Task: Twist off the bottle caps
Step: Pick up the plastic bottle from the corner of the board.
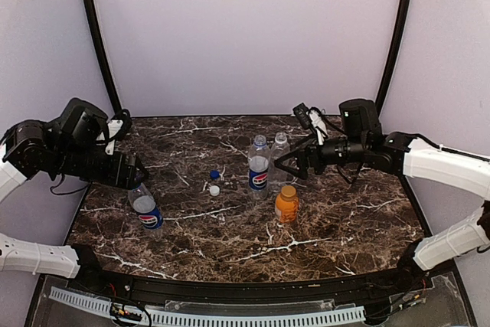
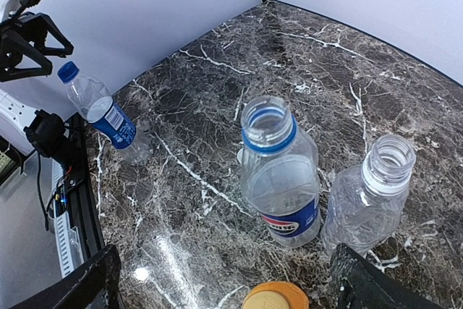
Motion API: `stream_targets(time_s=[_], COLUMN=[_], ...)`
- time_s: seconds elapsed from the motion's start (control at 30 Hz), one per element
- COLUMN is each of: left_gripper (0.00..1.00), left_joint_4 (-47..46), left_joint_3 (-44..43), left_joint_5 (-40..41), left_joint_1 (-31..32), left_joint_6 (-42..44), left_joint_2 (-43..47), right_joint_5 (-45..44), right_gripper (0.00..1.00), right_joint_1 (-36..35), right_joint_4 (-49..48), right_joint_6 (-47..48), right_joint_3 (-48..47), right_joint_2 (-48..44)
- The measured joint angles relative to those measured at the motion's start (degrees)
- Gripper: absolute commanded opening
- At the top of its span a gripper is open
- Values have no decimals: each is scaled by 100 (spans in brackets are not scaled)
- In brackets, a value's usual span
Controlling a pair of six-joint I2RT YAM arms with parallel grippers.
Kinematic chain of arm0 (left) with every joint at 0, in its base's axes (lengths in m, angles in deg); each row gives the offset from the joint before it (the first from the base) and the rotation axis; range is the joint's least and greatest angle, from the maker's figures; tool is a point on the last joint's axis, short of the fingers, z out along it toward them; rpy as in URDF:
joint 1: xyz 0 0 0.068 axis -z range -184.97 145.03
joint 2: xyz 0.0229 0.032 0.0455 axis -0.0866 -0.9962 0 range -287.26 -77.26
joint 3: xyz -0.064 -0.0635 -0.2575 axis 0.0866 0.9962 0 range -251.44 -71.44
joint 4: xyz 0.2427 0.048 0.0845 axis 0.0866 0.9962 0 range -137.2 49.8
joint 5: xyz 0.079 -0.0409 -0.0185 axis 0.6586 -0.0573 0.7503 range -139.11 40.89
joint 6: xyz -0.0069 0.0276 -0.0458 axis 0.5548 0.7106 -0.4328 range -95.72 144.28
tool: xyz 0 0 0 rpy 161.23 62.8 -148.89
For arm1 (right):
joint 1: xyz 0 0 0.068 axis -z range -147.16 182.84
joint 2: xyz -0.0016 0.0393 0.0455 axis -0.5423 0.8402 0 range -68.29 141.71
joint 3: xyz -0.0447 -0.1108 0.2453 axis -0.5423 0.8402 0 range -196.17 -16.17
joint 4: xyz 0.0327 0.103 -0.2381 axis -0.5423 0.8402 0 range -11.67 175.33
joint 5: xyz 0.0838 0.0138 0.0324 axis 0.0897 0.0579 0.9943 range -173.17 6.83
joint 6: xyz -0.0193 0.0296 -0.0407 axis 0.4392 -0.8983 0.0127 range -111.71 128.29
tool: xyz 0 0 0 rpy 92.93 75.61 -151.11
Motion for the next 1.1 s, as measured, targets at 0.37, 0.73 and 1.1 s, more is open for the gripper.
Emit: stream_targets(time_s=[0.37, 0.73, 1.1], left_gripper=[54, 34, 12], left_joint_4=[221, 197, 79], left_joint_3=[330, 356, 179], left_joint_5=[177, 208, -114], left_joint_1=[0, 0, -2], left_joint_6=[-125, -129, 101], left_joint_2=[-271, -284, -328], right_joint_5=[129, 151, 293], right_gripper=[97, 96, 97], right_joint_1=[0, 0, -11], right_joint_4=[-31, -26, 13], right_joint_6=[-83, -105, -122], right_joint_3=[0, 0, -83], right_joint_2=[85, 94, 94])
